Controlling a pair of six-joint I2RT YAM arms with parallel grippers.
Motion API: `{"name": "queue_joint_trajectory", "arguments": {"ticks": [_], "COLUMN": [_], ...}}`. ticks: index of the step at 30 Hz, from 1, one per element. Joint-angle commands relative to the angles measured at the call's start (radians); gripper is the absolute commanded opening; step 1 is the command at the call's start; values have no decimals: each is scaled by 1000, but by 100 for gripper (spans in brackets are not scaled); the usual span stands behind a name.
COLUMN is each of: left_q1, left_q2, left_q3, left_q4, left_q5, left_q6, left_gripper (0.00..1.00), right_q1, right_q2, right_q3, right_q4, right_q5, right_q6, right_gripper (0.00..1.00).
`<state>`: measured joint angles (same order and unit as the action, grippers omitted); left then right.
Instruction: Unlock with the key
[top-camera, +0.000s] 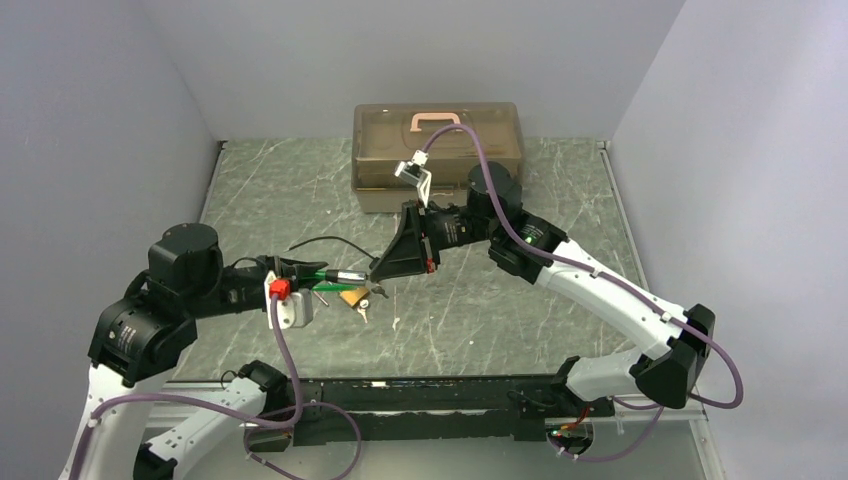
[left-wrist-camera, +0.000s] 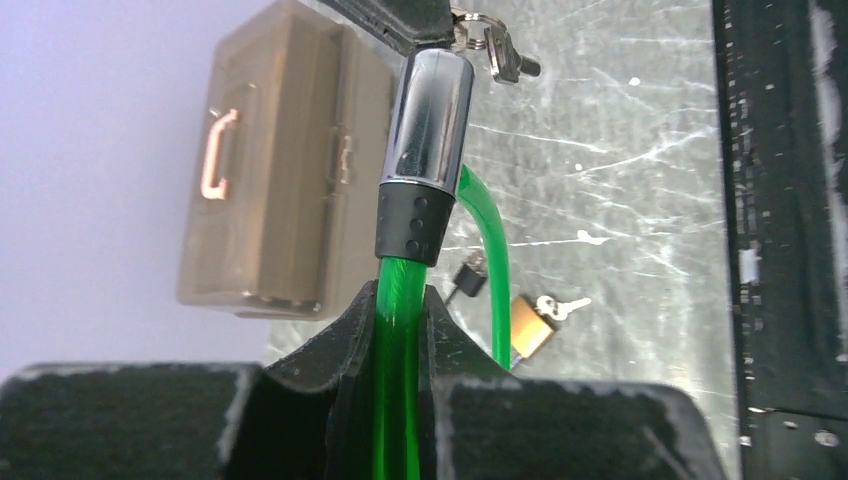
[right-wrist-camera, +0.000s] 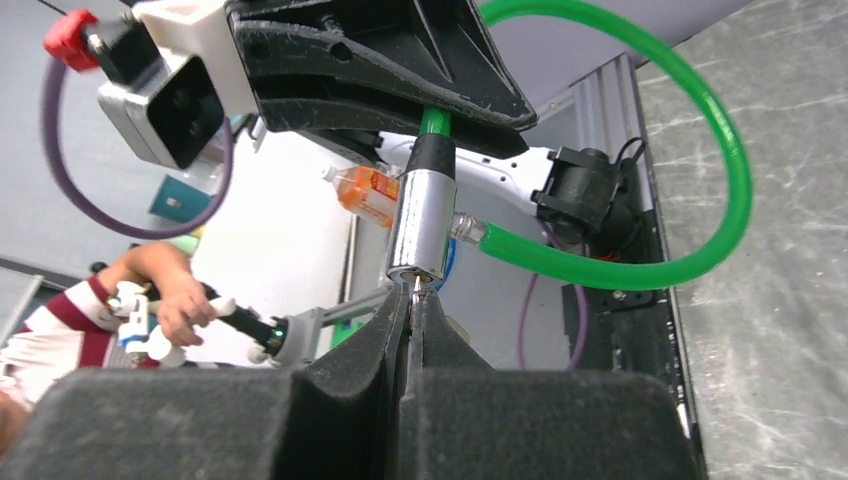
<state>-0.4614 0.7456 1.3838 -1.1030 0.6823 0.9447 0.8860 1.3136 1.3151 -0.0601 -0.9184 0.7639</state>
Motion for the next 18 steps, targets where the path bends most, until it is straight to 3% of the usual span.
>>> {"name": "queue_joint_trajectory", "arguments": {"ticks": [1,8,14,15,18], "left_q1": [-56,-89,-113,-113,-112], "left_q2": [-15,-69,-58,-54,-32], "left_q3": [-56,-114,-110,-105,-68], "left_q4": [208,281,305,311,303], "left_q5": [-54,-75,-78,-78,-63], "left_q6": [127,206,185,162,90], "left_gripper": [0,0,0,0,0], "right_q1": [21,-26,-68,-76,-114], "right_q2": [25,42,40,37,14], "right_q3": [39,10,-37,-35,9], "right_q4": [169,230,384,384,274], "right_q5": [-34,-47,-86,-96,-95], "right_q6": [153,275,414,415,315], "right_gripper": [0,0,0,2,21]}}
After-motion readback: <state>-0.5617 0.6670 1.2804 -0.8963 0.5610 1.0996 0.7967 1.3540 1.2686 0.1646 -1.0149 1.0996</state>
